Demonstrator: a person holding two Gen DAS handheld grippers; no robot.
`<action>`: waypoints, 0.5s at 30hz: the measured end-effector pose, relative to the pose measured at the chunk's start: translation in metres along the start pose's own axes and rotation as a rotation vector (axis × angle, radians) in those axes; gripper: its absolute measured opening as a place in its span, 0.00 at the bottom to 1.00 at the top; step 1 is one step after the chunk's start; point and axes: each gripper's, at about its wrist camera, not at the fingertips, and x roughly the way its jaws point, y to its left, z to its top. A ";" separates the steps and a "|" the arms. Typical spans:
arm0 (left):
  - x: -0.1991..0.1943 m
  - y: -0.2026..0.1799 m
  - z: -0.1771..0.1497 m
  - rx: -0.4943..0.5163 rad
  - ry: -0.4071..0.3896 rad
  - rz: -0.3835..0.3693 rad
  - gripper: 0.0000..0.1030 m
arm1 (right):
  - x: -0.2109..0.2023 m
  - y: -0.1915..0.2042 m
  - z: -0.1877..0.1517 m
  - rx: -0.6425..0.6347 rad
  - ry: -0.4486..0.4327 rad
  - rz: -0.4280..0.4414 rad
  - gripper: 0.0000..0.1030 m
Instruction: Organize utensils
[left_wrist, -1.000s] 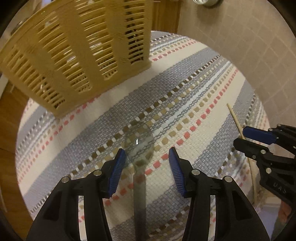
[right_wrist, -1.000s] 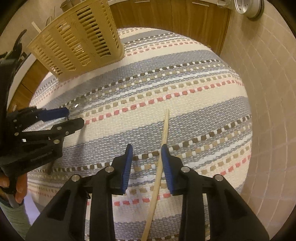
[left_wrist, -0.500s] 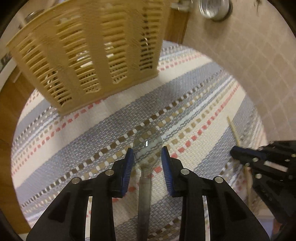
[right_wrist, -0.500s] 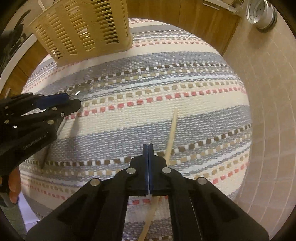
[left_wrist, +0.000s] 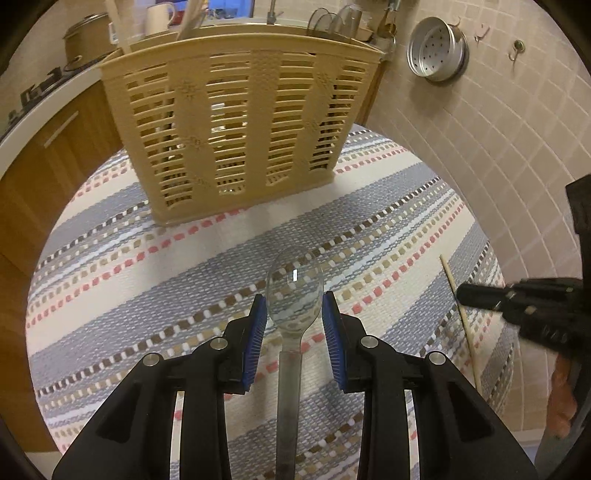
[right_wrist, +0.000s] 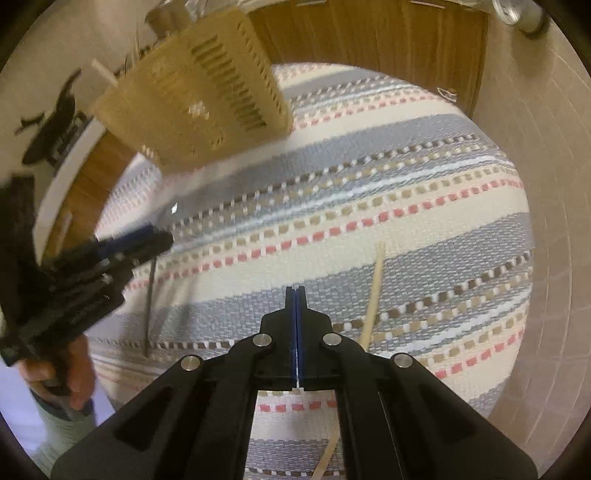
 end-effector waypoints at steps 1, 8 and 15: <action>0.000 0.001 0.000 -0.006 0.001 -0.008 0.28 | -0.002 -0.002 0.002 -0.006 0.005 -0.029 0.09; 0.000 0.004 -0.003 -0.006 0.007 -0.033 0.28 | 0.018 -0.017 0.000 0.014 0.095 -0.101 0.24; -0.006 0.007 -0.004 -0.007 -0.009 -0.042 0.29 | 0.037 -0.013 0.006 0.008 0.146 -0.169 0.23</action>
